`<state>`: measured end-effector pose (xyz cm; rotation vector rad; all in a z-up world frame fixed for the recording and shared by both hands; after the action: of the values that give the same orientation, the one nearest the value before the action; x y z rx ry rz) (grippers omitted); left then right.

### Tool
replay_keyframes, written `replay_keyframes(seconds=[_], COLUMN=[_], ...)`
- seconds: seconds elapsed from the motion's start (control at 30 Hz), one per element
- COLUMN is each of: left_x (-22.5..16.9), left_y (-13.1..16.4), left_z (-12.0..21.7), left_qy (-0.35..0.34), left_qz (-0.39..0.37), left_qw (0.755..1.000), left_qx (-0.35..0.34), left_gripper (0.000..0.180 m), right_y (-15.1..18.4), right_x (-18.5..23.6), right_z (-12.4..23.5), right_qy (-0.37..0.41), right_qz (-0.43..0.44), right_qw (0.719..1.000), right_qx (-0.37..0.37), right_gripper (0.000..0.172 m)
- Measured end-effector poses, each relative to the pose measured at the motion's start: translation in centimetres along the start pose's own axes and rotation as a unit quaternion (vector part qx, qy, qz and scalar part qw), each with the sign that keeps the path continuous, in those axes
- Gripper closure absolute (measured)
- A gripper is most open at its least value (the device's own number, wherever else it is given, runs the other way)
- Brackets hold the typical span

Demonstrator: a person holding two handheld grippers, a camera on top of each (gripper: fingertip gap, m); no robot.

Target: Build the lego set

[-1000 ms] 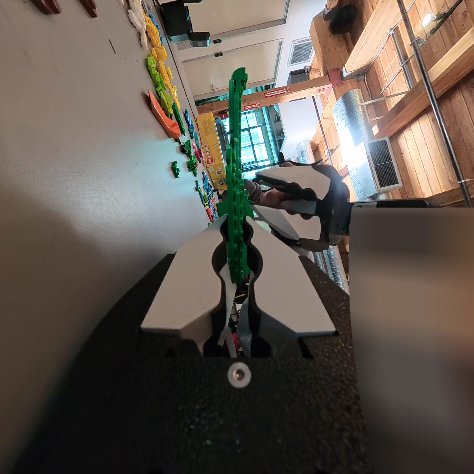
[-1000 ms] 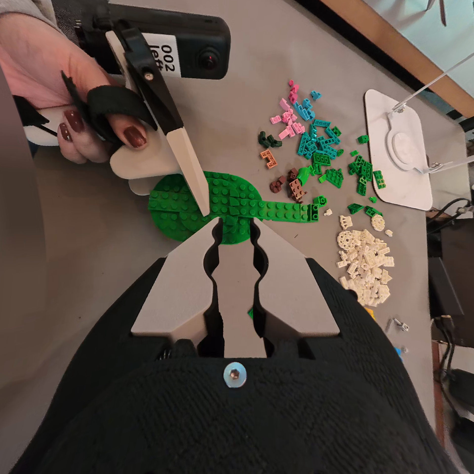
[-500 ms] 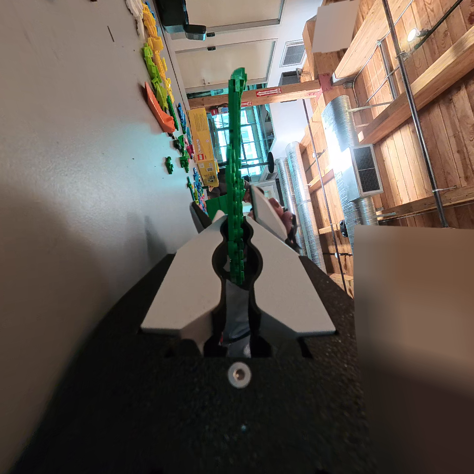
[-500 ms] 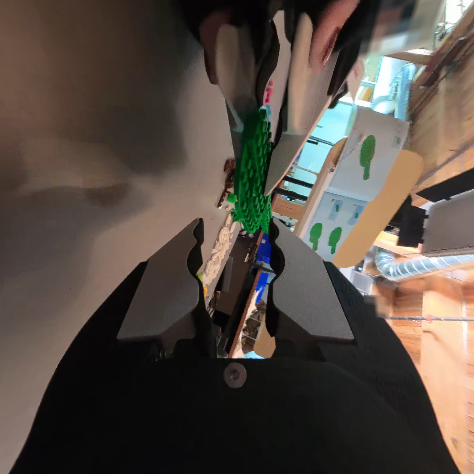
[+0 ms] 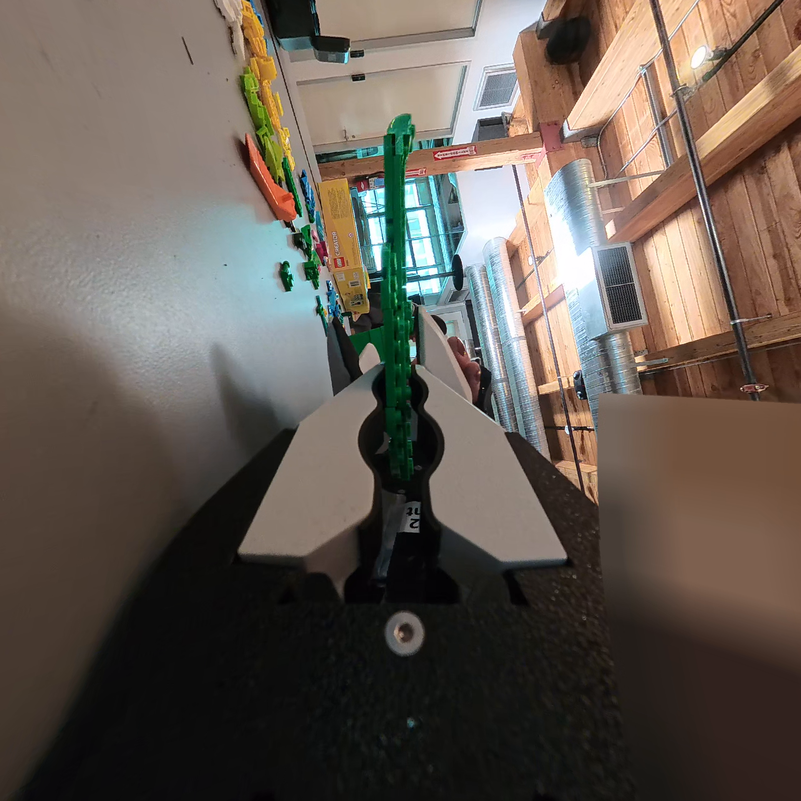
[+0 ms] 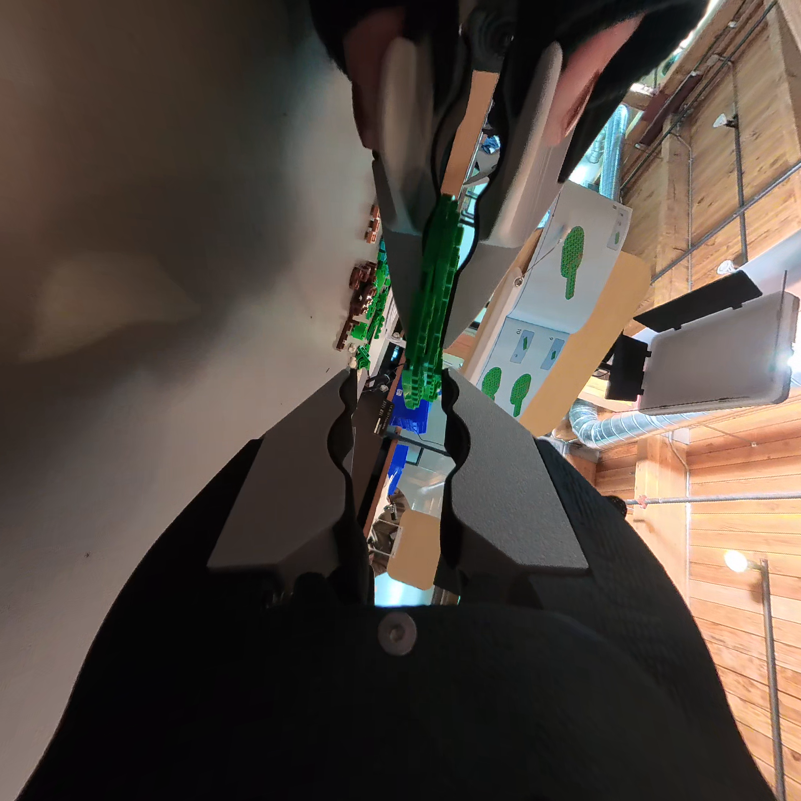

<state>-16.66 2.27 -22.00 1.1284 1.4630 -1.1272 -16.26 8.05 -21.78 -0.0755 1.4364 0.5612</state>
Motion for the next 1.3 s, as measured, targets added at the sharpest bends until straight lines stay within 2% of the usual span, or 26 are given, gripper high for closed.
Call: replay_keyframes(seconds=[0.23, 0.3, 0.37, 0.43, 0.77, 0.87, 0.97, 1.07, 1.13, 1.3], left_x=[0.07, 0.10, 0.17, 0.16, -0.04, 0.09, 0.01, -0.05, -0.06, -0.07], left_y=[0.07, 0.11, 0.20, 0.25, 0.43, 0.39, 0.24, 0.00, -0.06, 0.01], left_z=[-0.04, -0.06, -0.09, -0.10, -0.09, -0.10, -0.05, 0.04, 0.06, 0.04], left_qy=[-0.003, -0.004, -0.008, -0.008, 0.004, -0.001, 0.002, 0.002, 0.005, 0.005], left_qz=[0.000, 0.001, 0.001, 0.001, 0.006, 0.009, 0.007, 0.004, 0.009, 0.007], left_qw=[1.000, 1.000, 1.000, 1.000, 1.000, 1.000, 1.000, 1.000, 1.000, 1.000], left_qx=[0.003, 0.004, 0.008, 0.010, 0.019, 0.018, 0.011, -0.001, -0.002, 0.001], left_gripper=[0.175, 0.175, 0.174, 0.174, 0.174, 0.174, 0.174, 0.175, 0.175, 0.175], right_y=[0.05, 0.04, -0.07, -0.27, -0.35, -0.38, -0.37, -0.38, -0.31, 0.09], right_x=[0.06, -0.10, -0.41, -0.52, -0.82, -0.63, -0.85, -0.88, -0.89, -0.65], right_z=[-0.08, -0.08, -0.08, -0.13, 0.14, 0.03, 0.03, 0.20, 0.33, 0.23], right_qy=[0.001, 0.009, 0.027, 0.037, 0.034, 0.027, 0.014, 0.002, 0.011, 0.027], right_qz=[0.006, 0.015, 0.041, 0.064, -0.036, -0.045, -0.105, -0.147, -0.141, -0.107], right_qw=[1.000, 1.000, 0.999, 0.997, 0.999, 0.999, 0.994, 0.989, 0.990, 0.994], right_qx=[0.002, 0.003, 0.007, 0.008, 0.008, 0.011, -0.001, -0.007, -0.002, 0.018], right_gripper=[0.136, 0.142, 0.155, 0.159, 0.164, 0.164, 0.162, 0.142, 0.138, 0.141])
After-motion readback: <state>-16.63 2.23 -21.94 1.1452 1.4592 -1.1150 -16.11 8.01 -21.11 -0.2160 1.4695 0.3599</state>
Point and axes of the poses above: each gripper's, where its closed fingertips meet, z back along the fingers, y out of its underside, x = y × z across the jaws, the point moved 4 cm from there along z, back along the fingers, and after that the axes turned 1 degree about x, right-handed, at the moved point
